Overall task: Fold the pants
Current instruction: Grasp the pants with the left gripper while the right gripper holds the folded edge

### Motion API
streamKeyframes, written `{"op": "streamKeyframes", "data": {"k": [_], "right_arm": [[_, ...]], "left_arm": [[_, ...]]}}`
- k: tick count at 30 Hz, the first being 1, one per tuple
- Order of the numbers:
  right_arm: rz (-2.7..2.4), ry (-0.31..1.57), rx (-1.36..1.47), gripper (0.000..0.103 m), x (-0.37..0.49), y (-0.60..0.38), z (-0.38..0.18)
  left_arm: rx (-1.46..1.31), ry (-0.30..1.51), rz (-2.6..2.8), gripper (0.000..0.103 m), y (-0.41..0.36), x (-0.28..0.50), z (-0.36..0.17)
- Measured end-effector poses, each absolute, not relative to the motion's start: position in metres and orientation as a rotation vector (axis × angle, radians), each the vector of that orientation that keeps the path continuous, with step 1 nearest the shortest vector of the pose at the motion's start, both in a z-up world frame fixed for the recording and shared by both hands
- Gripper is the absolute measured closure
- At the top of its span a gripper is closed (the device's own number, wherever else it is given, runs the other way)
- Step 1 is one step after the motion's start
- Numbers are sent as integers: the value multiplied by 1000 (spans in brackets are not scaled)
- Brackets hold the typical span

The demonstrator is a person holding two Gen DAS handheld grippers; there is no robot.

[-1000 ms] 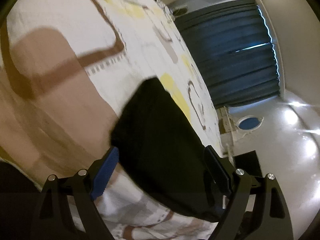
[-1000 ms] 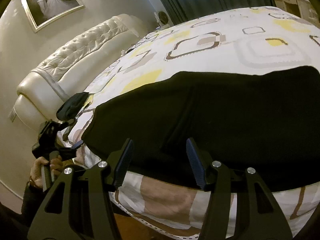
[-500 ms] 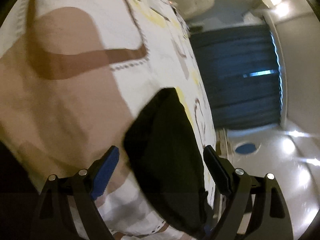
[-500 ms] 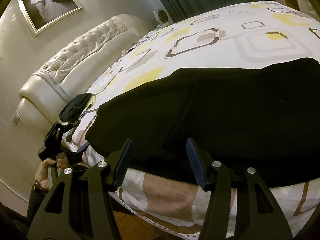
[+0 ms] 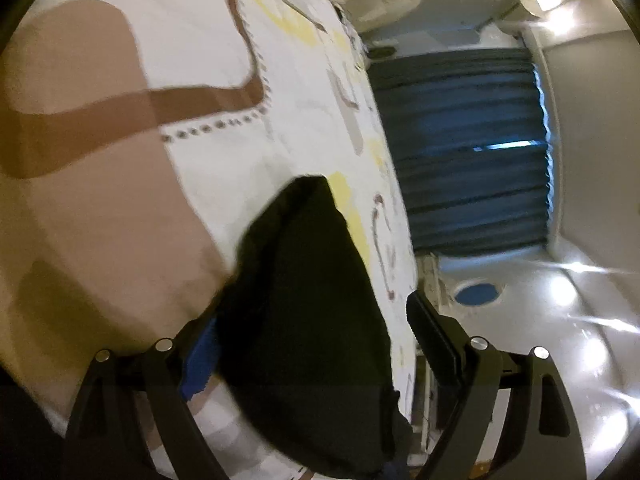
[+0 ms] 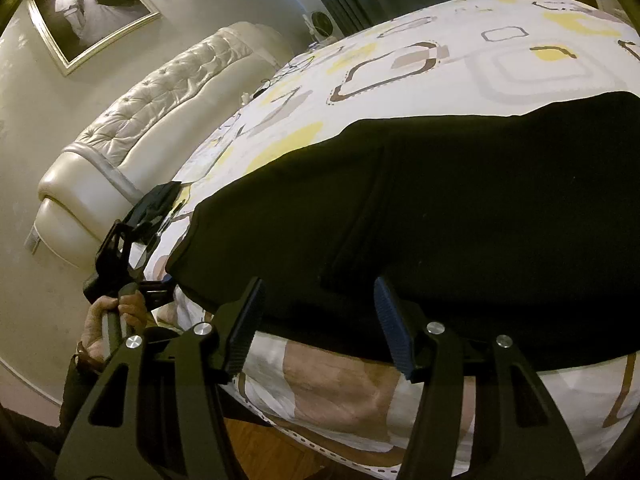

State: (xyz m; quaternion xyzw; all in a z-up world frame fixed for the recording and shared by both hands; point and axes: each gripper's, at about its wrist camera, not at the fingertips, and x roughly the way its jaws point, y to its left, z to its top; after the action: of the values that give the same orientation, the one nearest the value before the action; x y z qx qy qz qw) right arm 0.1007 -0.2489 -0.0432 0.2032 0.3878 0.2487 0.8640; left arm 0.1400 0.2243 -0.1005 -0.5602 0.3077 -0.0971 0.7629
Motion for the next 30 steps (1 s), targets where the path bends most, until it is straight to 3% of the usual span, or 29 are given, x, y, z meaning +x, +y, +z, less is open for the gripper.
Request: {"op": "streamKeyframes", "data": {"k": [1,3,4,5,16,30], "right_arm": [[521,813,428,46,100,-249,-43],[523,812,433,46,100,-249,-44],[523,813,434,46,100,-249,-45],[523,814,434,45,100,-249,-45],[508,807,443,45,99,-255,-45],[434,733,488,45,93,-299,-27]], "left_arm": [[-1206,671,-209,25,224,140,-101],[-1158,696,-195,49,223,141,-103],[-1133,720,-186,75,223,144,-104],[-1133,738,-184,87,224,147,-108],[-1043,651,-285,89,207,159,-70],[-801,617,-595,88,81,212,12]]}}
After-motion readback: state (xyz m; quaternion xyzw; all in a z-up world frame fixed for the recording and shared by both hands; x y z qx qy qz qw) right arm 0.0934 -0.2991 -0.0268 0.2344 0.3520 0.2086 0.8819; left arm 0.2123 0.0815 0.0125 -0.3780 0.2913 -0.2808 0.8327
